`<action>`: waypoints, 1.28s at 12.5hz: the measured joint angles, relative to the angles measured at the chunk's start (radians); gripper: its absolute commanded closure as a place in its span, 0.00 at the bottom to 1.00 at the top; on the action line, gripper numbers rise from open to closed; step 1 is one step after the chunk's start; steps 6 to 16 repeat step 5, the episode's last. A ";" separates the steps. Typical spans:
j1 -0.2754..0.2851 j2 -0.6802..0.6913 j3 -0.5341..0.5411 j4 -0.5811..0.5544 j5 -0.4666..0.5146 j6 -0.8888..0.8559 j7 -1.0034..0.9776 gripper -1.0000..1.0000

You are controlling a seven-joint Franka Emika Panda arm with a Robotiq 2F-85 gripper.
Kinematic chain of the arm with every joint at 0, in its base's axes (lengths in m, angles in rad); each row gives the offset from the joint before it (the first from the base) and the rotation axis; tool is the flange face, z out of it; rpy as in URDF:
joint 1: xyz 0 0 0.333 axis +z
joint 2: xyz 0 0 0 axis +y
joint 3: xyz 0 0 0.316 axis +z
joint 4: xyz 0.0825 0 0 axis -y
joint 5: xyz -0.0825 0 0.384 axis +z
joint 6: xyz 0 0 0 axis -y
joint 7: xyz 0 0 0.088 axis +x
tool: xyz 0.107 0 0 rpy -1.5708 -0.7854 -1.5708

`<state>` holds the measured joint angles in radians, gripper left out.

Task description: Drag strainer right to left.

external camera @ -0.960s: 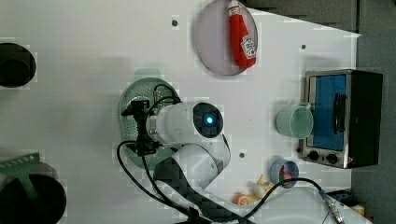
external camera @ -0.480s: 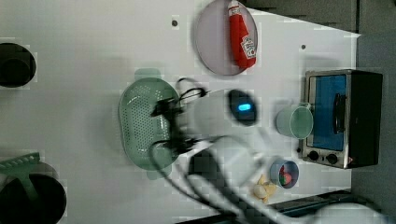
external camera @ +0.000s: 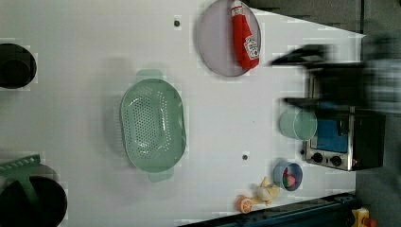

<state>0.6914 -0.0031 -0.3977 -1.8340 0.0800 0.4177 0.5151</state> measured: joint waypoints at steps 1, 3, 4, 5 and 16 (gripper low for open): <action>-0.007 -0.061 -0.071 0.026 -0.041 -0.057 -0.092 0.00; -0.051 -0.157 -0.180 0.039 -0.125 -0.122 -0.247 0.00; -0.081 -0.179 -0.234 0.039 -0.135 -0.145 -0.306 0.00; -0.118 -0.182 -0.276 0.036 -0.135 -0.172 -0.355 0.00; -0.118 -0.182 -0.276 0.036 -0.135 -0.172 -0.355 0.00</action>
